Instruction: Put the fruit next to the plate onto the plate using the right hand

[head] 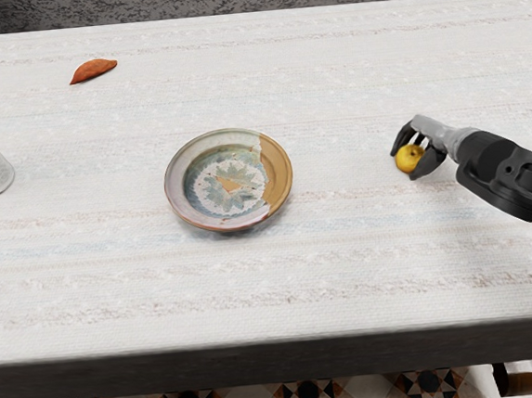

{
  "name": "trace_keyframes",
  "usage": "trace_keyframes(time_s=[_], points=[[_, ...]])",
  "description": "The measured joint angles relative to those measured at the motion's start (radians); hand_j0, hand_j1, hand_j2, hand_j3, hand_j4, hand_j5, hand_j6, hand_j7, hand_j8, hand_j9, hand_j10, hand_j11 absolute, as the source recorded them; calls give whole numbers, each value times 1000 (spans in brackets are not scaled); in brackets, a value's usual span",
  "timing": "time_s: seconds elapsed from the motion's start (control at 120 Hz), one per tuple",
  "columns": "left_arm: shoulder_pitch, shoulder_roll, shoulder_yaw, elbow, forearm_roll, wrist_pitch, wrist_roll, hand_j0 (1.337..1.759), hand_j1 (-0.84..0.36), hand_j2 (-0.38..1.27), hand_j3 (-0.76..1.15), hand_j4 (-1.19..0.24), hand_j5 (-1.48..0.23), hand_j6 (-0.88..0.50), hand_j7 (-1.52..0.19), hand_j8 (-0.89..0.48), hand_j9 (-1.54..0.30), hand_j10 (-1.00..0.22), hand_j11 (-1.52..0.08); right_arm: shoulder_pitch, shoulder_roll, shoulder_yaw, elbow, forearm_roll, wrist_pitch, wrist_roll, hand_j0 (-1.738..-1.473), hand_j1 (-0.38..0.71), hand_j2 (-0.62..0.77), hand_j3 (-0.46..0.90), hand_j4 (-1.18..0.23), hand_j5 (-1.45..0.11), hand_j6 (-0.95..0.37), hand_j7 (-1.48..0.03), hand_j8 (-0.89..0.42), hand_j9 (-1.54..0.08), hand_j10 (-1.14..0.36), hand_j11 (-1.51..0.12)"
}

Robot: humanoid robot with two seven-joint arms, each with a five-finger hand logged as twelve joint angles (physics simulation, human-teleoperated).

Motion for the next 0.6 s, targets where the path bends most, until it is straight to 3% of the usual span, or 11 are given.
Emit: trace_keyframes(time_s=[0.058,0.333,0.6], points=[[0,0,0,0,0,0,0,1658,349,0,0,0,0,0,0,0,0,0,0,1,-1,1,1,3,0,0,-1643,265,213,-31,-750,-893,-425,-935,-387,-951,-629,-964],[0,0,0,0,0,0,0,1658,349,0,0,0,0,0,0,0,0,0,0,16,-17,10,8,55,37,7,-1649,188,284,-1,-794,-993,-530,-1011,-488,-1038,-770,-1048],[0,0,0,0,0,0,0,1658,349,0,0,0,0,0,0,0,0,0,0,45,-51,75,38,115,150,11,-1649,141,207,-1,-790,-1040,-546,-1032,-497,-1073,-792,-1083]])
